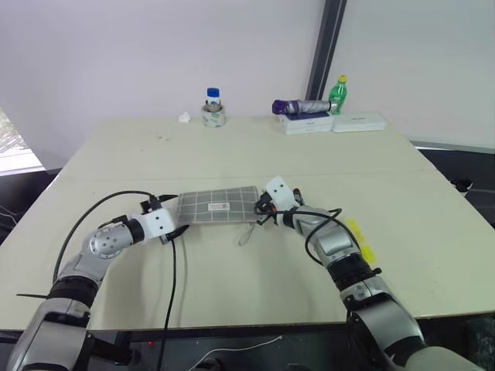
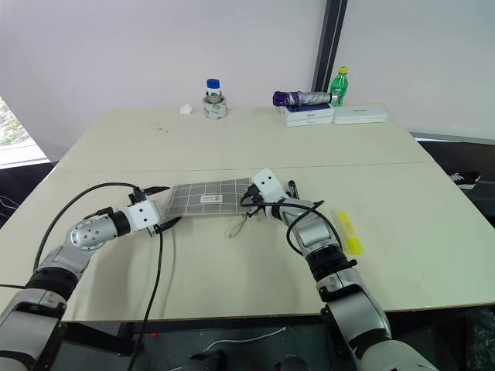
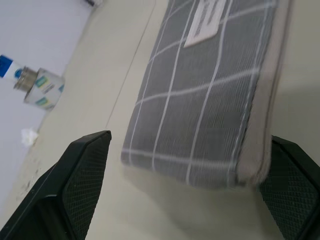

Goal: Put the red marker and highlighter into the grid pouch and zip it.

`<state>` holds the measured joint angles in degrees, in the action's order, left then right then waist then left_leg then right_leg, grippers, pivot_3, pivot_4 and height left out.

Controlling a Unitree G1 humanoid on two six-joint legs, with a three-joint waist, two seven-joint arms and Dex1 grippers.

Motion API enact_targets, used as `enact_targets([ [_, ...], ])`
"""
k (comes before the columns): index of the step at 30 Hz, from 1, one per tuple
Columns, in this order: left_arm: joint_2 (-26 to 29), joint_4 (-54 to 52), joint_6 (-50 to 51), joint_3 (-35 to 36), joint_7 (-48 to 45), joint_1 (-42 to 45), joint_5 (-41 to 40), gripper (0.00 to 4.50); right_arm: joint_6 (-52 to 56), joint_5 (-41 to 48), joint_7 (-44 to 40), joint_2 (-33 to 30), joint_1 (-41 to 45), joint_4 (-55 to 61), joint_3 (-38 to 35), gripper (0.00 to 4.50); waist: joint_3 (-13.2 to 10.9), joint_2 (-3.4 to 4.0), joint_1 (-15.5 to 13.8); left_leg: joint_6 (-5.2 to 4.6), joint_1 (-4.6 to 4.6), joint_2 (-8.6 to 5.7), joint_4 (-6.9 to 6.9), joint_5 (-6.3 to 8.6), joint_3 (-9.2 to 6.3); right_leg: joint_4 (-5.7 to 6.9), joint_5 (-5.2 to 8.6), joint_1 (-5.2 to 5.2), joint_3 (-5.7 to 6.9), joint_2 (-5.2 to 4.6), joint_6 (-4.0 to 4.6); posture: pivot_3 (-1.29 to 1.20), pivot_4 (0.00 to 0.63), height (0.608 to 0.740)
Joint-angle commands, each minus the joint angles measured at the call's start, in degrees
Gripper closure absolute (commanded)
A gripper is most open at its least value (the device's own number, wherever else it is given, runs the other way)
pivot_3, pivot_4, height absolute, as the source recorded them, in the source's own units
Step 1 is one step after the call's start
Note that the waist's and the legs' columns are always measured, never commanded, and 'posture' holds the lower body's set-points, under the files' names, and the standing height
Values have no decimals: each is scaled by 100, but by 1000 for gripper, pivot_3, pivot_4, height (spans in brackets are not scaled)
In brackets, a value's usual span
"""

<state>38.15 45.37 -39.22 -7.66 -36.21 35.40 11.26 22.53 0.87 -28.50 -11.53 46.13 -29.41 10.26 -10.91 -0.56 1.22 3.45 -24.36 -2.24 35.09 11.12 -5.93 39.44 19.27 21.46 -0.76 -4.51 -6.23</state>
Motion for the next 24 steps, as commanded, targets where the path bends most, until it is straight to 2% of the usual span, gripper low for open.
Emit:
enact_targets([
  [1, -43, -195, -55, -116, -283, -159, -102, 0, -146, -33, -40, 20, 127, 58, -38, 4462, 0, 0, 7, 0, 0, 0, 0, 0, 0, 0, 0, 0, 0, 0, 0, 0, 150, 737],
  [5, -74, -275, -8, -90, -403, -212, -199, 0, -190, -74, -40, -13, 90, 34, -37, 4462, 0, 0, 10, 0, 1, 1, 0, 0, -1, 2, 0, 0, 0, 1, 0, 0, 150, 737],
  [8, -102, -296, -3, -66, -463, -227, -276, 812, -202, -82, -43, -22, 68, 84, -62, 4500, 0, 0, 9, 0, 1, 1, 0, 0, -1, 2, 0, 0, -1, 1, 0, 0, 150, 737],
  [15, -179, -397, 190, 47, -490, -274, -380, 4443, -265, -29, -69, -72, 21, 341, -130, 4500, 1, 1, 15, 0, 1, 1, 0, 0, -2, 2, 0, 0, 0, 1, 0, 0, 150, 737],
  [19, -222, -1038, 855, 100, -560, -459, -542, 4484, -267, -36, -92, -181, -37, 563, -152, 4500, 1, 1, 20, 0, 1, 1, 0, 0, -2, 3, 0, 0, -1, 2, 0, 0, 150, 737],
  [24, -232, -3183, 2525, 100, -593, -1198, -592, 4484, -272, -60, -93, -399, -71, 723, -222, 4500, 1, 2, 57, 0, -2, 5, -2, 0, -3, 2, 0, 2, -2, 1, 0, 0, 150, 737],
])
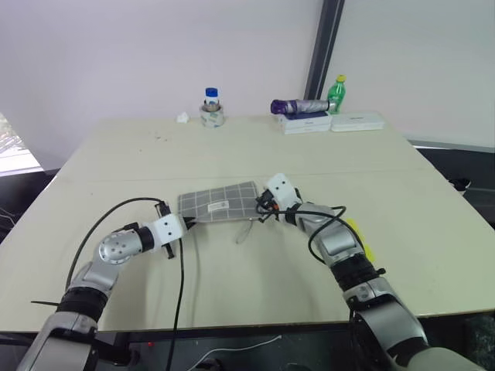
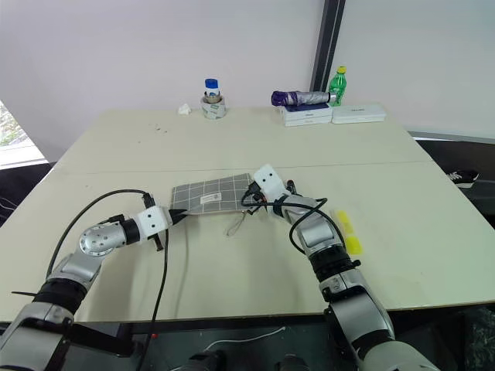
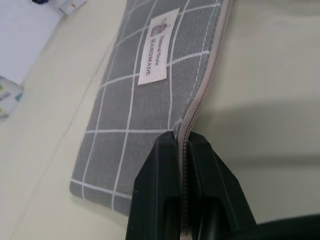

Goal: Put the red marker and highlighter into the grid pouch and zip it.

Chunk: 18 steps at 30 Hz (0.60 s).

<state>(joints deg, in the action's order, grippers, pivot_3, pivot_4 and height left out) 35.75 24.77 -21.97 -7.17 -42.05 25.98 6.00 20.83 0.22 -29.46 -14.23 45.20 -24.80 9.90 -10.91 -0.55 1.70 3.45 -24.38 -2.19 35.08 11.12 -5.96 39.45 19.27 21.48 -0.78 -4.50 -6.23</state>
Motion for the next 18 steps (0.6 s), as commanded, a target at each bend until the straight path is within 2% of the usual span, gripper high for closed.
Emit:
enact_targets([
  [1, -2, -1498, 1130, 56, 13, -402, -50, 4484, -105, 8, -3, -160, 19, 274, -194, 4500, 0, 0, 28, 0, 0, 0, 0, 0, 0, 0, 0, -1, 0, 0, 0, 0, 150, 737],
  [8, -220, -3122, 2893, 186, 216, -1102, -220, 4484, -146, 9, -35, -242, 5, 246, -214, 4500, -1, 1, 103, 0, 4, 5, -2, 0, -1, 1, 0, -1, -2, 9, 1, 0, 150, 737],
  [11, -260, -3451, 3231, 330, 189, -1247, -456, 3463, -145, 2, -63, -247, -7, 261, -188, 4500, -1, 1, 93, 0, 5, 8, -5, 0, 1, 0, 1, -1, -4, 8, 1, 0, 150, 737],
  [16, 116, -3628, 3001, 555, -86, -1494, -660, 1074, -121, 3, -100, -241, -57, 368, -169, 4500, -1, 1, 82, 0, 5, 8, -3, 0, 1, -1, 0, -2, -5, 7, 2, 0, 150, 737],
  [18, 332, -3571, 2832, 741, -265, -1622, -818, 1074, -103, 7, -109, -243, -71, 407, -175, 4500, -1, 1, 86, 1, 5, 8, -4, 0, 1, -2, 0, -2, -5, 7, 2, 0, 150, 737],
])
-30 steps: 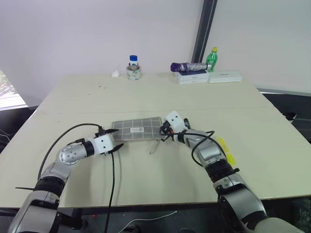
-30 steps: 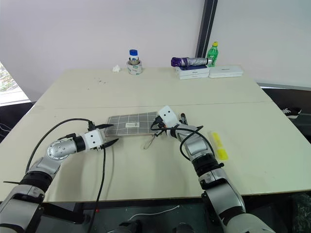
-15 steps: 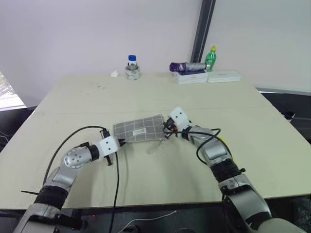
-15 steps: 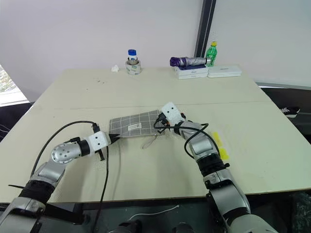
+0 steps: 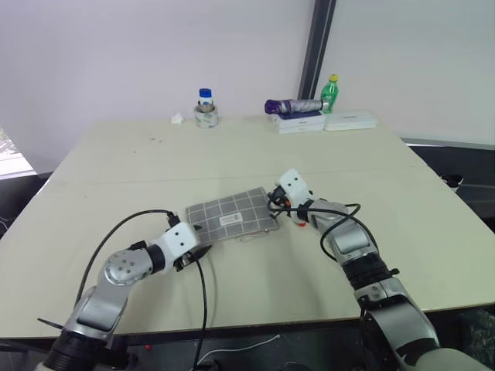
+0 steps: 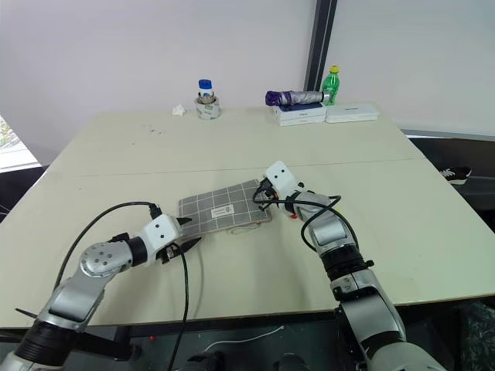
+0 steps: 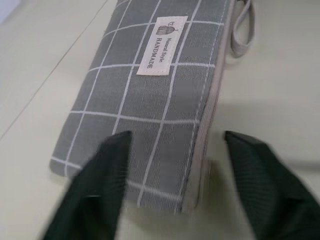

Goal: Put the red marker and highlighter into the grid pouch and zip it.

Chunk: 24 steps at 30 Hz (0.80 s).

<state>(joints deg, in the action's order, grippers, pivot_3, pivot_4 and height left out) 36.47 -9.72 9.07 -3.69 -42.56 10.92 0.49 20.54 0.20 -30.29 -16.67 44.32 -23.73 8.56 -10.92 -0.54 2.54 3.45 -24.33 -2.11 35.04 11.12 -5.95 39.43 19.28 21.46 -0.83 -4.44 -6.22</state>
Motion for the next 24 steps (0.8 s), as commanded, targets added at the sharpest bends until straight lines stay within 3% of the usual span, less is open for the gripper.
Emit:
enact_targets([
  [1, 367, -66, -392, 455, -278, -173, -285, 1074, -69, 11, -28, 0, 7, 318, -43, 4500, 0, 0, 7, 0, 0, 0, -1, 0, 0, 0, 0, 1, 0, 0, 0, 0, 150, 737],
  [5, 725, 594, -1114, 650, -278, -237, -140, 1074, -84, 3, -29, -9, -38, 336, -52, 4500, -1, 1, -3, 0, 0, 2, -2, 0, 1, -1, 0, 1, -2, 0, 1, 0, 150, 737],
  [12, 793, 1964, -2458, 425, 20, 345, 326, 1074, -123, -157, 85, -63, -36, 238, -33, 4500, -1, 1, -27, 0, 0, -3, 1, 0, 1, -1, 0, 0, 0, -4, 1, 0, 150, 737],
  [16, 724, 2453, -3101, 117, 103, 702, 677, 70, -96, -222, 123, -69, -28, 242, -37, 4500, -1, 1, -14, 0, -1, -4, -1, 0, 2, -1, 0, 2, 0, -4, 0, 0, 150, 737],
  [24, 585, 3405, -4243, -388, 136, 1216, 1055, 70, 30, -652, 152, -237, -28, 92, 246, 4500, 0, 1, -10, 0, 0, -5, 1, 0, 4, 0, 0, 1, 0, -3, 0, 0, 150, 737],
])
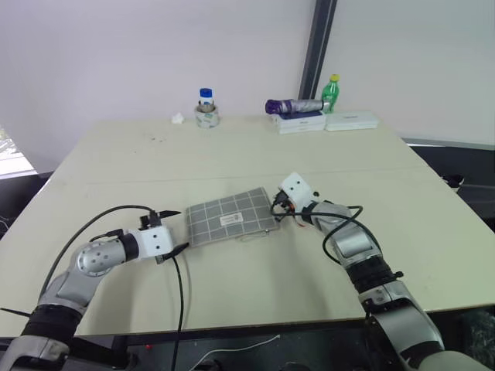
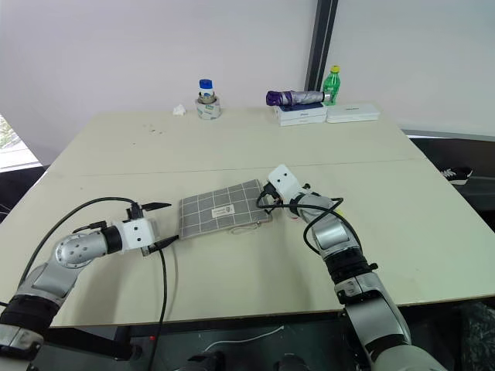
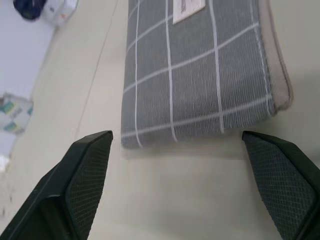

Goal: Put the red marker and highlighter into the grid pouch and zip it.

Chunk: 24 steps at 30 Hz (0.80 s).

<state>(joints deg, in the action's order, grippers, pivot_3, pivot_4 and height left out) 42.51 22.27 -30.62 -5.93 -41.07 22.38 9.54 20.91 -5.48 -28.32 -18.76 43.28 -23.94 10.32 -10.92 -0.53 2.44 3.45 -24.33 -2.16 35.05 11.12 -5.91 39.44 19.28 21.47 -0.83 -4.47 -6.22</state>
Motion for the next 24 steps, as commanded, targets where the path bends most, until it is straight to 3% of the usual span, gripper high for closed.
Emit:
enact_targets([
  [1, -20, 265, -330, -189, -9, 100, 166, 70, 8, -93, -73, -34, 67, 128, 87, 4500, 0, 0, -1, 0, 0, 0, 0, 0, 0, 0, 0, 0, 0, 0, 0, 0, 150, 737],
  [24, -217, 1647, -1725, -745, 175, 930, 667, 70, -122, -310, -359, 14, -21, 210, 410, 4500, 2, 0, -10, -1, 4, -5, 6, -1, -2, 4, 0, -7, 4, -1, -1, 0, 150, 737],
])
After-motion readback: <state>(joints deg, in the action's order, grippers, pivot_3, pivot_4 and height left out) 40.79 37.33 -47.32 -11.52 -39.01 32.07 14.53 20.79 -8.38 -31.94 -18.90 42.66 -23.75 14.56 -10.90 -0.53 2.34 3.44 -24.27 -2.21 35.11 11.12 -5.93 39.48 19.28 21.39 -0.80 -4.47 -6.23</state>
